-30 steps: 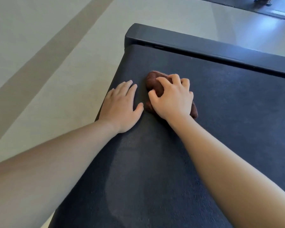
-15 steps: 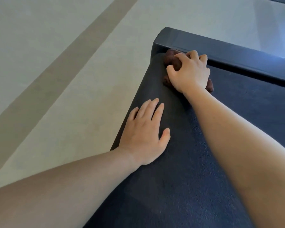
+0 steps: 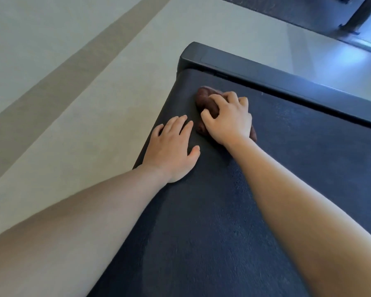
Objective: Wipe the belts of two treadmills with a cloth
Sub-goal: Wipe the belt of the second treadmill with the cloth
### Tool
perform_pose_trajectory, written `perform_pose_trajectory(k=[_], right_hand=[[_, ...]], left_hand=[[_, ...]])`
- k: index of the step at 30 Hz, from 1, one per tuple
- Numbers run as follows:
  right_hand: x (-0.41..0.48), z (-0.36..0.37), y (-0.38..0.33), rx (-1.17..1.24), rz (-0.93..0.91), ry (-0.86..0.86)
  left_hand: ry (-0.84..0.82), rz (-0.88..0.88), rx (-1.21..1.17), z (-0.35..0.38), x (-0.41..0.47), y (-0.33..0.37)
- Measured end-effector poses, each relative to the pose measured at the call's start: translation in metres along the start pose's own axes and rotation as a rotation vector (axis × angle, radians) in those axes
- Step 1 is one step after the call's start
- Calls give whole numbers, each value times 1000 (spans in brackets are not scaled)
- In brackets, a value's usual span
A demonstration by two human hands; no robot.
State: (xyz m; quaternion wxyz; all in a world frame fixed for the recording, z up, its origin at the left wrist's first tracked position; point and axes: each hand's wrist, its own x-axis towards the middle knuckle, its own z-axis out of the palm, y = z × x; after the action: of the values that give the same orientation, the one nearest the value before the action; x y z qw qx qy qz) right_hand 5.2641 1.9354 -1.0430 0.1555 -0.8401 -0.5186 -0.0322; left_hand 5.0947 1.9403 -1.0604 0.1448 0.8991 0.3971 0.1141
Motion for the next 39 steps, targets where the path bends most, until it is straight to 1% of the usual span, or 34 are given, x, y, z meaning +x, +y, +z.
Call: perform_pose_trajectory(k=[4,11,15,18,20,24,29,33,37,39], right_hand=[[-45,-6,-7,-6,23,11],[-113,-6,-43,7,40,79],[-88,2,-56,12,96,80],[-43,13,-66,26,113,49],[-14,19,-70,31,117,50],[24,30,-67,45,118,85],[32,31,-68,37,126,92],[18,23,-69,7,110,48],[-18,13,-70,-1,79,12],[-40,8,-71,4,60,4]], left_hand=[[39,0,-82,-7,-12,-9],[-110,42,-261,-22,-63,-66],[-153,42,-323,-20,-66,-82],[-121,40,-433,-11,-68,-82],[-114,39,-467,-9,-69,-83],[-127,44,-465,-8,-67,-85],[-125,49,-436,-11,-66,-85],[-111,36,-337,-13,-69,-82],[-121,-73,-305,-18,-78,-81],[-116,-98,-277,-24,-87,-87]])
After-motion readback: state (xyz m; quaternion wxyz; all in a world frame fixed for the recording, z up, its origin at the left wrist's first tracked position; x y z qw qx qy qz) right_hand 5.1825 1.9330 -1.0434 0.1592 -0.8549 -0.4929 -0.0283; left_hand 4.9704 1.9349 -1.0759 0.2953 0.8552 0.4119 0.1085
